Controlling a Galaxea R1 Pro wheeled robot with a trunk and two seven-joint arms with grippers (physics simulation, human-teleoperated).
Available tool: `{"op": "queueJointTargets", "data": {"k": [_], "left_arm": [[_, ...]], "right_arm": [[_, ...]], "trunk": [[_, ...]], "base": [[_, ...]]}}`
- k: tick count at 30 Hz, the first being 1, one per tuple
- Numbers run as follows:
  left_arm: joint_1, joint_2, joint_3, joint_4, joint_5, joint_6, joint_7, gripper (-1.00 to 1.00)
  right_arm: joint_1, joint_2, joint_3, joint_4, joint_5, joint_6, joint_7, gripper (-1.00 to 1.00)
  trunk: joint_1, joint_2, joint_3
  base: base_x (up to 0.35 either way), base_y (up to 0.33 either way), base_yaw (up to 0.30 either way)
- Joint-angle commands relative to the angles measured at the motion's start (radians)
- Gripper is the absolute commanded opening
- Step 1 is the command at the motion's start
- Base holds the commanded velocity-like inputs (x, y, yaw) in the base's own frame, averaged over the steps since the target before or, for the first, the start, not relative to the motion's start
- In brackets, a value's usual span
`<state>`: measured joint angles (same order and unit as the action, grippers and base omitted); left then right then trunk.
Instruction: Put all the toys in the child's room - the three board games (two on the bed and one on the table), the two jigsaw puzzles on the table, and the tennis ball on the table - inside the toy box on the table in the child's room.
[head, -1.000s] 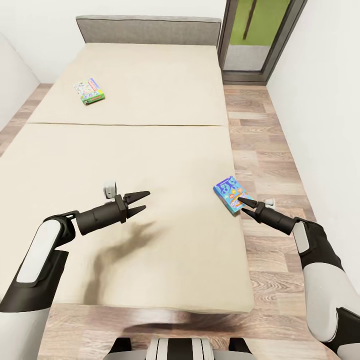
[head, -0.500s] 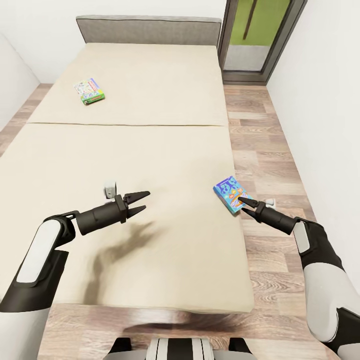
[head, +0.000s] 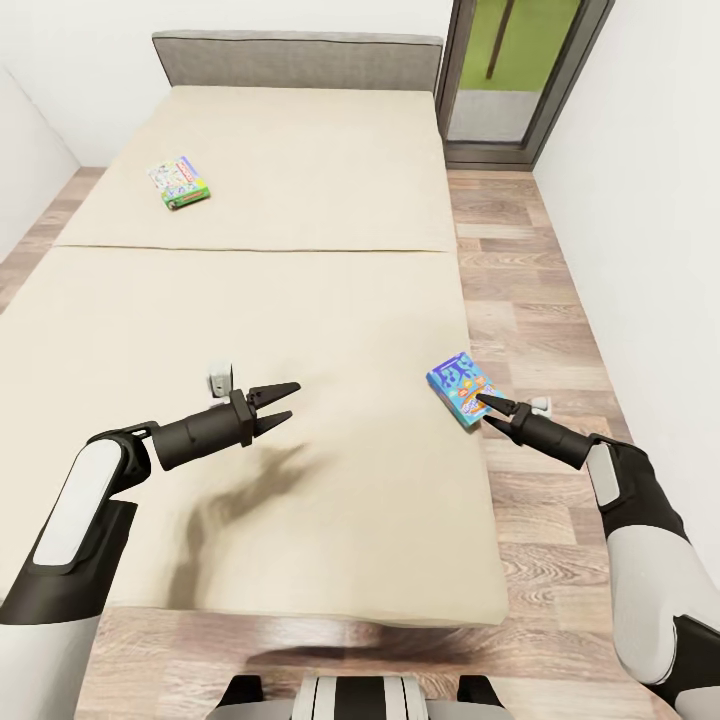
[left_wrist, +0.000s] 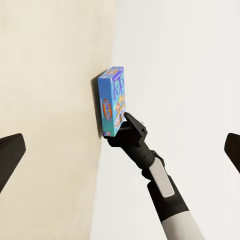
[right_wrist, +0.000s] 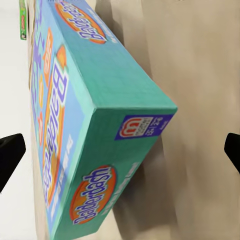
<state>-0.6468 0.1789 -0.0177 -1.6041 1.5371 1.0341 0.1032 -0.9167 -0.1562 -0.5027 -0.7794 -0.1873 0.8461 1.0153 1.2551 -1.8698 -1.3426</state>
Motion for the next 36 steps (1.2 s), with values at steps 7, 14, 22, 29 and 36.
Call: {"op": "queueJointTargets", "data": {"k": [7,14,22,29,36], "left_arm": [[0.0,0.001,-0.001,-0.001,0.011,0.001,0.01,1.0],[0.0,0.001,-0.001,0.0,0.011,0.001,0.01,1.0],[0.0,0.001,-0.001,0.0,0.011,0.001,0.01,1.0],[0.0,0.001,-0.001,0.0,0.011,0.001,0.01,1.0],[0.0,0.001,-0.001,0.0,0.011,0.001,0.01,1.0]], "right_arm": [[-0.001,-0.002,-0.003,0.0,-0.001,0.005,0.003,1.0],[0.0,-0.003,-0.005,0.0,-0.001,0.005,0.003,1.0],[0.0,-0.004,-0.007,0.0,-0.002,0.006,0.002,1.0],[0.0,-0.005,-0.008,0.0,-0.003,0.006,0.001,1.0],[0.0,-0.005,-0.008,0.0,-0.003,0.005,0.0,1.0]], "trunk": [[0.0,0.0,0.0],[0.0,0.0,0.0],[0.0,0.0,0.0],[0.0,0.0,0.0],[0.0,0.0,0.0]], "base": [[0.0,0.0,0.0],[0.0,0.0,0.0],[0.0,0.0,0.0],[0.0,0.0,0.0],[0.0,0.0,0.0]]}}
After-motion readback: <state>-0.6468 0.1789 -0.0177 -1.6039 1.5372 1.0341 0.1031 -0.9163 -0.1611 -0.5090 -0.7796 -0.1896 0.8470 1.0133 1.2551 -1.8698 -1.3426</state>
